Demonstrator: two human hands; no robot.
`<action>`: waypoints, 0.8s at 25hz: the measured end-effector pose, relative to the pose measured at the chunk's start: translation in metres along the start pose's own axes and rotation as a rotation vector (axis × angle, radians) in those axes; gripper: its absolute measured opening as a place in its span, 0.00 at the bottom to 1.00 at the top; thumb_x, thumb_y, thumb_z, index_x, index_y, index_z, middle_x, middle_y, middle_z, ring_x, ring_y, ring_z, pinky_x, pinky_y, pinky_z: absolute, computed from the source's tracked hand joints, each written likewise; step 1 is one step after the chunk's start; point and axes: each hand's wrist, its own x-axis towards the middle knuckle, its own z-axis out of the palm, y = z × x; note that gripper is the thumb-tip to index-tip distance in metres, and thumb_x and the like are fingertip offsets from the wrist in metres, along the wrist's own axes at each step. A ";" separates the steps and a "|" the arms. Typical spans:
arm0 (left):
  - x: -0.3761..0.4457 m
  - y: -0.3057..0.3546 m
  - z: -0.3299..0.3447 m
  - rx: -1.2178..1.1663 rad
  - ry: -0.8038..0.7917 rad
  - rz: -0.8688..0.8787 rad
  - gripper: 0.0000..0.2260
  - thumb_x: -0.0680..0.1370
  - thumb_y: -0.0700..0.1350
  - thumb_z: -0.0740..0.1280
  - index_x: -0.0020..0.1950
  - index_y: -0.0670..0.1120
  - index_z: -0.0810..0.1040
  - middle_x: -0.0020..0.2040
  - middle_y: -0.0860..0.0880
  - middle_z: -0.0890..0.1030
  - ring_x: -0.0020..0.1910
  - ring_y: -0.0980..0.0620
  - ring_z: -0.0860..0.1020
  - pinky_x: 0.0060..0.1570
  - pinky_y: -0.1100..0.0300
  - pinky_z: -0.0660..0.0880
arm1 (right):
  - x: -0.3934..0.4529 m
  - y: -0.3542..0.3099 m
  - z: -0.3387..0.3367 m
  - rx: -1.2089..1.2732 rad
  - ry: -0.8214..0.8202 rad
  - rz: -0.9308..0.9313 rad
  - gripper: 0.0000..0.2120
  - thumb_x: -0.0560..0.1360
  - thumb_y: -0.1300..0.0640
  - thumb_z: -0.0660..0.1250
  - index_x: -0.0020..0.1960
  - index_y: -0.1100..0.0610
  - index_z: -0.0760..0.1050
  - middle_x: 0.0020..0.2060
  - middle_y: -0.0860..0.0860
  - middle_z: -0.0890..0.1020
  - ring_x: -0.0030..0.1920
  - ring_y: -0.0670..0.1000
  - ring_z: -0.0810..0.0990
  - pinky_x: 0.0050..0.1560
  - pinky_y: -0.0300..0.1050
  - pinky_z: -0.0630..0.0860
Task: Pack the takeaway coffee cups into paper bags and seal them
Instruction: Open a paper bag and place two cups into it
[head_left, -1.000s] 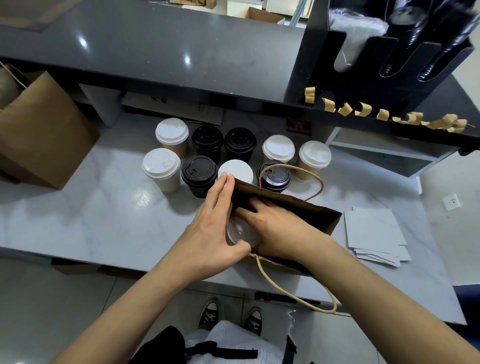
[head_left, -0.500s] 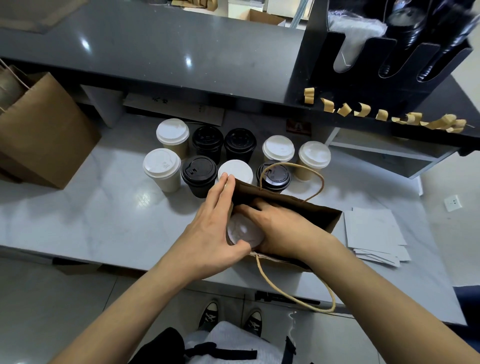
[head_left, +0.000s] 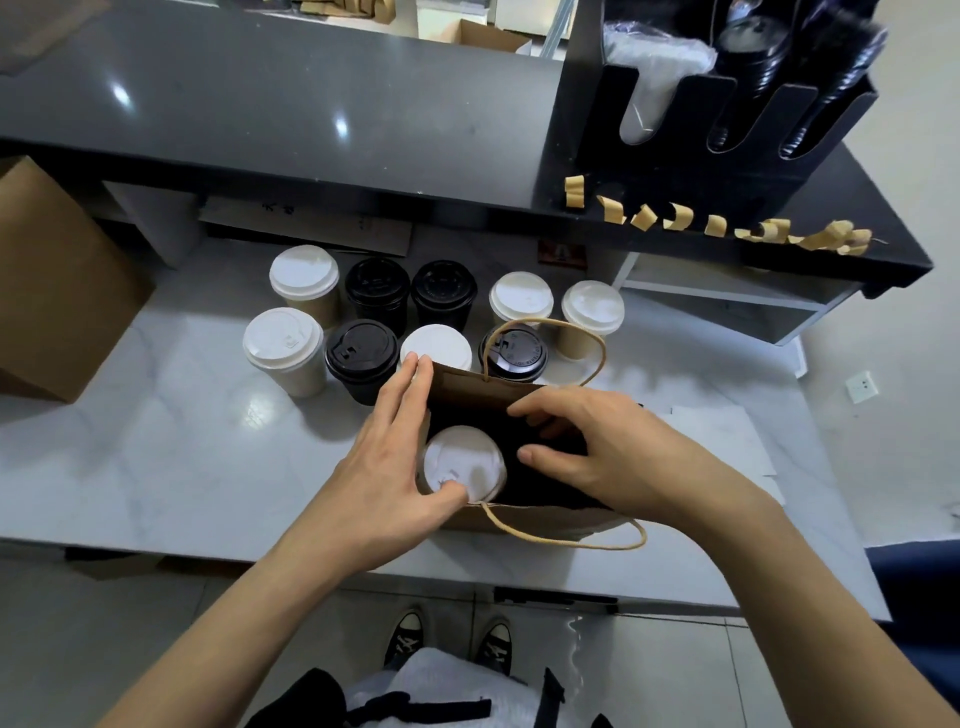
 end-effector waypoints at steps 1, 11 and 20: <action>0.000 0.000 0.000 0.001 0.000 0.002 0.47 0.69 0.59 0.64 0.82 0.59 0.40 0.79 0.68 0.38 0.80 0.62 0.48 0.75 0.48 0.64 | -0.005 0.001 -0.006 0.048 0.045 0.003 0.16 0.78 0.46 0.70 0.66 0.41 0.76 0.55 0.40 0.80 0.53 0.40 0.79 0.58 0.41 0.76; -0.002 0.003 -0.001 -0.030 0.018 0.032 0.45 0.71 0.53 0.66 0.82 0.61 0.42 0.79 0.70 0.41 0.79 0.62 0.54 0.72 0.54 0.66 | -0.023 0.037 -0.044 0.204 0.624 0.113 0.05 0.79 0.55 0.70 0.45 0.53 0.81 0.34 0.47 0.82 0.37 0.51 0.80 0.41 0.49 0.77; 0.000 0.004 -0.005 0.051 0.117 0.074 0.42 0.70 0.62 0.65 0.82 0.56 0.54 0.79 0.69 0.49 0.77 0.63 0.58 0.66 0.50 0.75 | 0.052 0.103 -0.021 0.076 0.573 0.362 0.09 0.78 0.49 0.70 0.55 0.51 0.77 0.47 0.50 0.78 0.48 0.50 0.78 0.50 0.49 0.78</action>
